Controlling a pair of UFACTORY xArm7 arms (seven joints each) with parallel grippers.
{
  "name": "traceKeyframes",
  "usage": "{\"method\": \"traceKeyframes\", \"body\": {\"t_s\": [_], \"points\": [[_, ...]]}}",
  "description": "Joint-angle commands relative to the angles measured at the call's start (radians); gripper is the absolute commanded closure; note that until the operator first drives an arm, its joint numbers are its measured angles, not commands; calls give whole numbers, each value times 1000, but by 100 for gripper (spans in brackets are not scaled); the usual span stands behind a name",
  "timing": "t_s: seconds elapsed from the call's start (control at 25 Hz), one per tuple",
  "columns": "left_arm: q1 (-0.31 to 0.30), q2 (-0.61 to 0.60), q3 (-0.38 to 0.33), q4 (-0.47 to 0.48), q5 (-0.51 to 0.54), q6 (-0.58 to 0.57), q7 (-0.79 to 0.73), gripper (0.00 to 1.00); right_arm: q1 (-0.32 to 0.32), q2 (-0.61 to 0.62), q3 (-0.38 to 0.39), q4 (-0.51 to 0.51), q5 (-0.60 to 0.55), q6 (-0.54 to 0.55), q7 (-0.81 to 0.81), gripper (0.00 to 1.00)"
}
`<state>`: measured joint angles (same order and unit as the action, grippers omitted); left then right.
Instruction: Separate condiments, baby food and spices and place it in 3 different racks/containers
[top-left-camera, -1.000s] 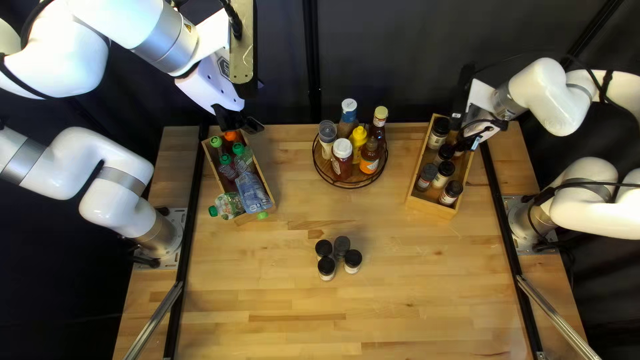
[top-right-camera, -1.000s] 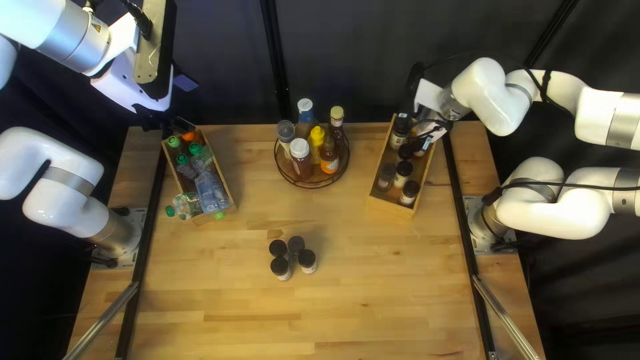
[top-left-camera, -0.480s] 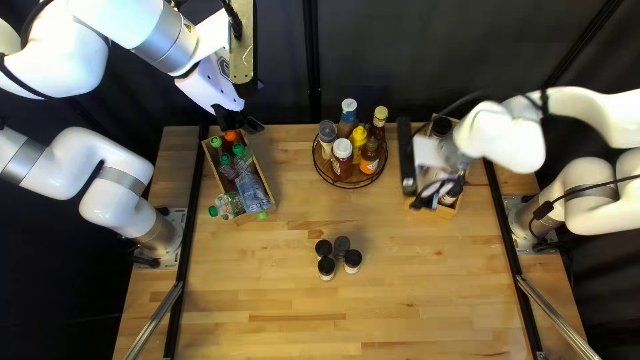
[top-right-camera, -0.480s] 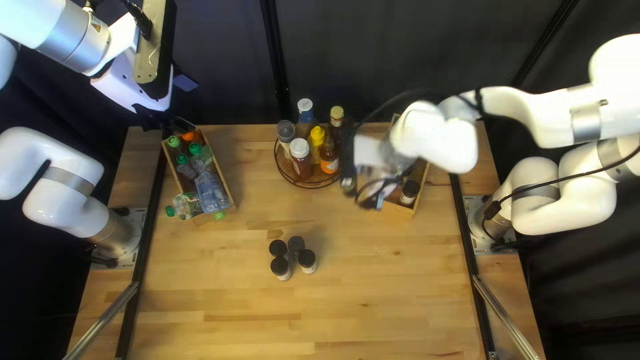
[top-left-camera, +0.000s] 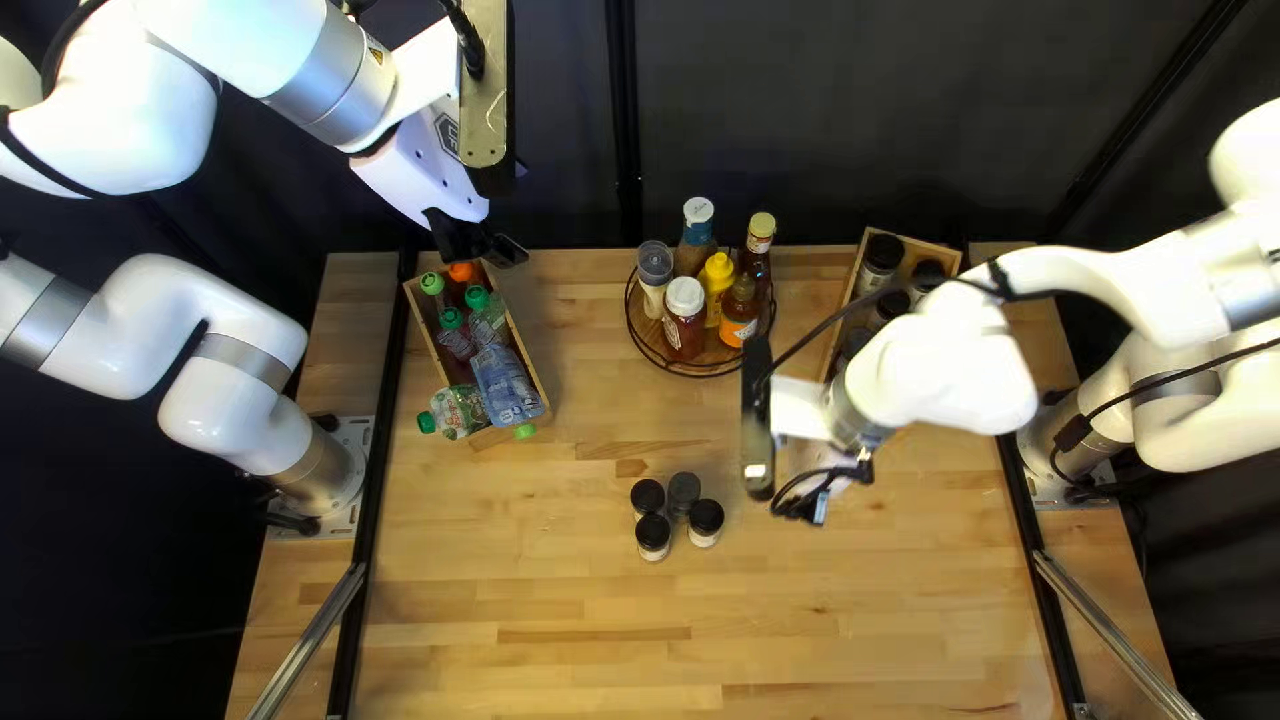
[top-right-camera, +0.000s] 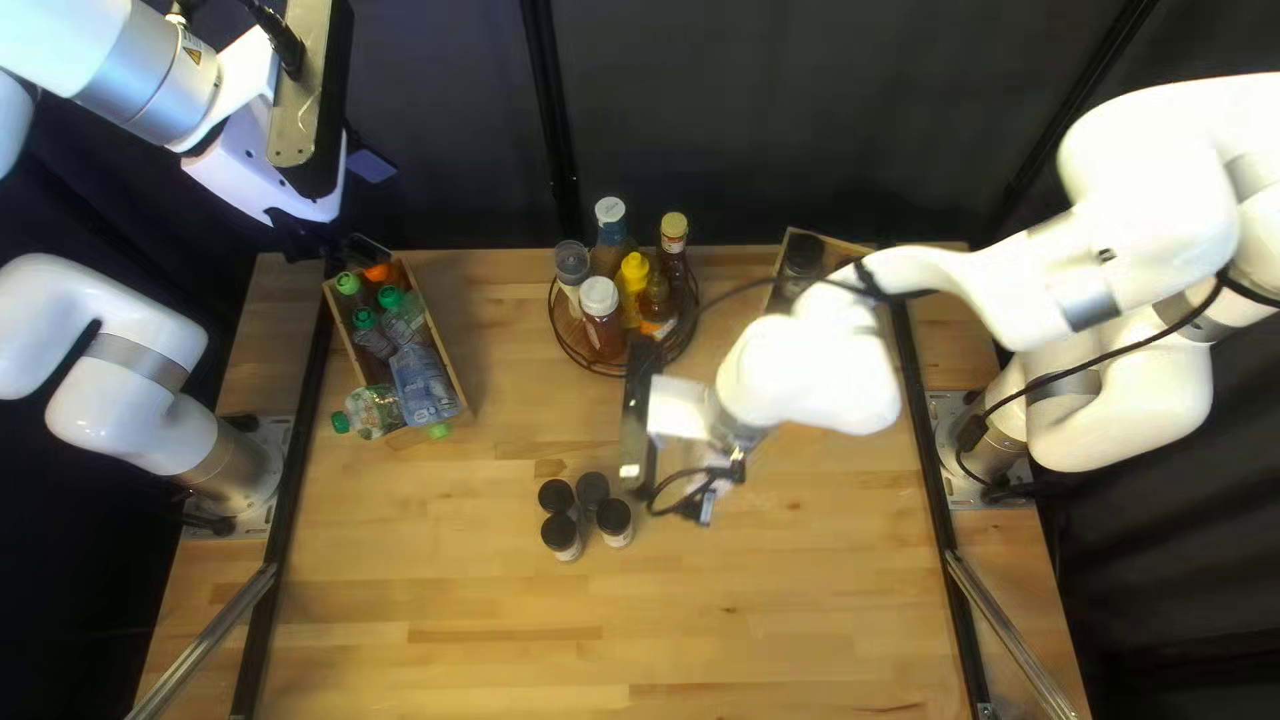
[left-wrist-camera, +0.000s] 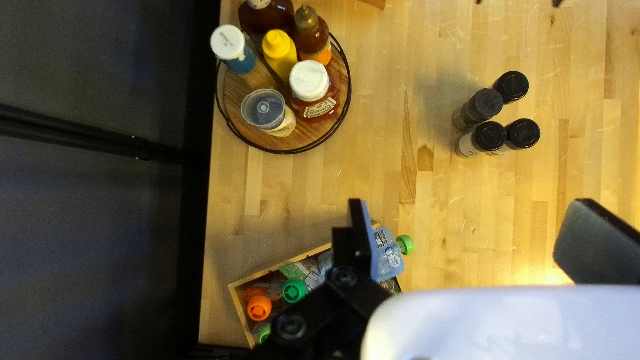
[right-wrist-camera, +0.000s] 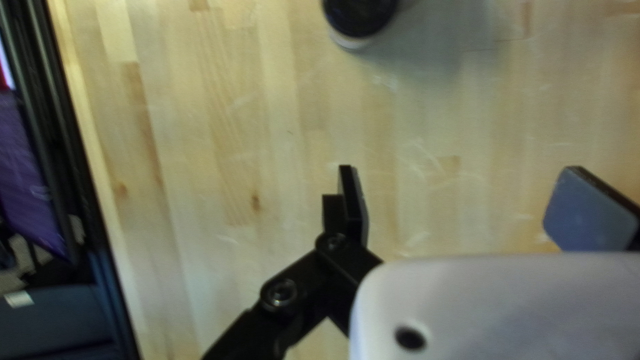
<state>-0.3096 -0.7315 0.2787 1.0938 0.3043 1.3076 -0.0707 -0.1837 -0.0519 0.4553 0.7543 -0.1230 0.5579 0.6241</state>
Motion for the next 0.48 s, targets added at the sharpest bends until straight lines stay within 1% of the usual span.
{"method": "traceKeyframes", "body": {"t_s": [0.04,0.28,0.32,0.48], "points": [[0,0,0,0,0,0,0,0,20,77,7,26,-172,-42,225,0],[0,0,0,0,0,0,0,0,42,128,-16,40,-344,-88,416,0],[0,0,0,0,0,0,0,0,50,151,-28,51,-392,-95,458,0],[0,0,0,0,0,0,0,0,63,211,-58,94,-481,-104,519,0]]}}
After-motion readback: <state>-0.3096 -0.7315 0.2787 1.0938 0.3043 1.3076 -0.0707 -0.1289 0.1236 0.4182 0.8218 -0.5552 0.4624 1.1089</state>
